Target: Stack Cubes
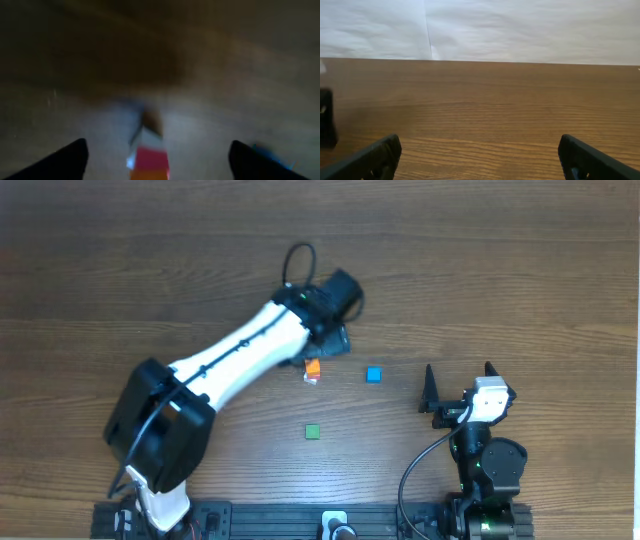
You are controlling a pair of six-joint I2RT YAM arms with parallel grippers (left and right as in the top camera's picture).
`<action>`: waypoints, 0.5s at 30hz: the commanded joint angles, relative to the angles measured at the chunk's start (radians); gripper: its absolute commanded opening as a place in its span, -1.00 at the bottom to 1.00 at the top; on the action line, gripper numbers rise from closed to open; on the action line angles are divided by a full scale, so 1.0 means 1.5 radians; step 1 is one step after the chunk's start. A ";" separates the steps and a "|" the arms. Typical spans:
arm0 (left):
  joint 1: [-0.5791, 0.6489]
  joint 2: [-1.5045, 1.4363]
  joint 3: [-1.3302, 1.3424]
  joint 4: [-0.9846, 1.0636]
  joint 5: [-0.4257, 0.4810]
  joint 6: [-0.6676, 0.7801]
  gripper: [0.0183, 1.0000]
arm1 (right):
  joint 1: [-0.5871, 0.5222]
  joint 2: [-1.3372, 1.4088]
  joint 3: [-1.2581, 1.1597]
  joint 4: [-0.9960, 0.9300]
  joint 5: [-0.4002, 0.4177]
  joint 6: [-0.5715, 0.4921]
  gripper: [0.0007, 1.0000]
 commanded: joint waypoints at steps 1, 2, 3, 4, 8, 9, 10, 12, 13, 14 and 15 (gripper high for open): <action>0.085 -0.063 -0.004 0.029 -0.051 0.009 0.91 | -0.004 -0.006 -0.005 0.001 -0.001 -0.001 0.98; 0.104 -0.075 -0.004 0.037 -0.053 0.023 0.92 | -0.004 -0.006 -0.005 0.001 -0.001 -0.001 0.98; 0.130 -0.091 -0.004 0.047 -0.055 0.041 0.92 | -0.004 -0.006 -0.005 0.001 -0.001 -0.001 0.99; 0.150 -0.105 -0.004 0.052 -0.057 0.050 0.92 | -0.004 -0.006 -0.005 0.001 -0.001 -0.001 0.98; 0.232 -0.169 -0.004 0.056 -0.063 0.105 0.88 | -0.004 -0.006 -0.005 0.001 -0.001 -0.001 0.99; 0.248 -0.185 -0.004 0.056 -0.066 0.120 0.87 | -0.004 -0.006 -0.005 0.001 -0.001 -0.001 0.98; 0.264 -0.201 -0.004 0.056 -0.068 0.132 0.86 | -0.004 -0.006 -0.005 0.001 -0.001 -0.001 0.99; 0.293 -0.238 -0.005 0.056 -0.073 0.165 0.84 | -0.004 -0.006 -0.005 0.001 -0.001 -0.001 0.99; 0.304 -0.256 -0.005 0.056 -0.078 0.180 0.83 | -0.004 -0.006 -0.005 0.001 -0.001 -0.001 0.99; 0.316 -0.277 -0.004 0.056 -0.081 0.196 0.82 | -0.004 -0.006 -0.005 0.001 -0.001 -0.001 0.98; 0.325 -0.296 -0.005 0.056 -0.083 0.209 0.81 | -0.004 -0.006 -0.005 0.001 -0.001 -0.001 0.98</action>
